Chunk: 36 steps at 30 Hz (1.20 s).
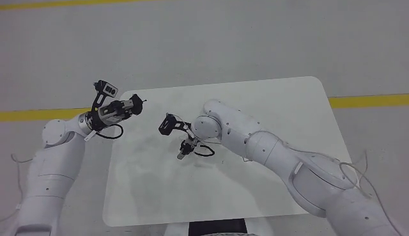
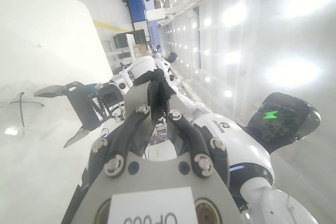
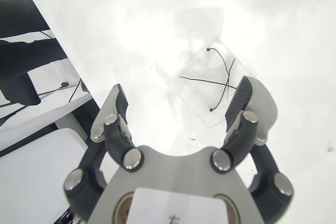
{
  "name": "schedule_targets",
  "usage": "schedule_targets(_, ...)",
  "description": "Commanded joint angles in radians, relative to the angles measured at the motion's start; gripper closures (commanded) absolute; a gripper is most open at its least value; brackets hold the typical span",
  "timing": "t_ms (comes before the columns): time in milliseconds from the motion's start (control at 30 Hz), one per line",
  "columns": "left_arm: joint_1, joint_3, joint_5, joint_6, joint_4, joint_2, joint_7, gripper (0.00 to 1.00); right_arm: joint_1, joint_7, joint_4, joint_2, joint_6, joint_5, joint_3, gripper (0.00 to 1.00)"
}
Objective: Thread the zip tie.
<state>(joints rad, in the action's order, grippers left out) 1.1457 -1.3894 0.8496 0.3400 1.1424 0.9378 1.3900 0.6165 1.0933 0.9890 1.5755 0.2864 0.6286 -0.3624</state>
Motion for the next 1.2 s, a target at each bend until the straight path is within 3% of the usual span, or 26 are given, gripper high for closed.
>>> schedule_targets(0,0.000,0.000,0.000,0.000,0.000,0.000,0.000,1.00,-0.002,0.010,0.014,-0.002,-0.006,0.023,-0.001,0.00)
schedule_targets(67,0.000,0.000,0.000,0.000,0.000,0.000,0.000,1.00,-0.005,0.024,0.025,-0.004,-0.003,0.044,-0.003,0.04)
schedule_targets(100,0.000,0.000,0.000,0.000,0.000,0.000,0.000,1.00,-0.006,0.029,0.028,-0.005,-0.005,0.051,-0.003,0.32)
schedule_targets(133,0.000,0.000,0.000,0.000,0.000,0.000,0.000,1.00,-0.006,0.035,0.031,-0.005,-0.008,0.060,-0.005,0.51)
schedule_targets(300,0.000,0.000,0.000,0.000,0.000,0.000,0.000,1.00,-0.001,0.050,0.036,-0.004,-0.007,0.078,-0.008,0.77)
schedule_targets(800,0.000,0.000,0.000,0.000,0.000,0.000,0.000,1.00,0.032,-0.001,0.004,0.007,-0.025,0.209,0.011,0.80)
schedule_targets(1167,0.000,0.000,0.000,0.000,0.000,0.000,0.000,1.00,0.047,-0.012,-0.023,0.033,-0.024,0.283,0.032,0.84)
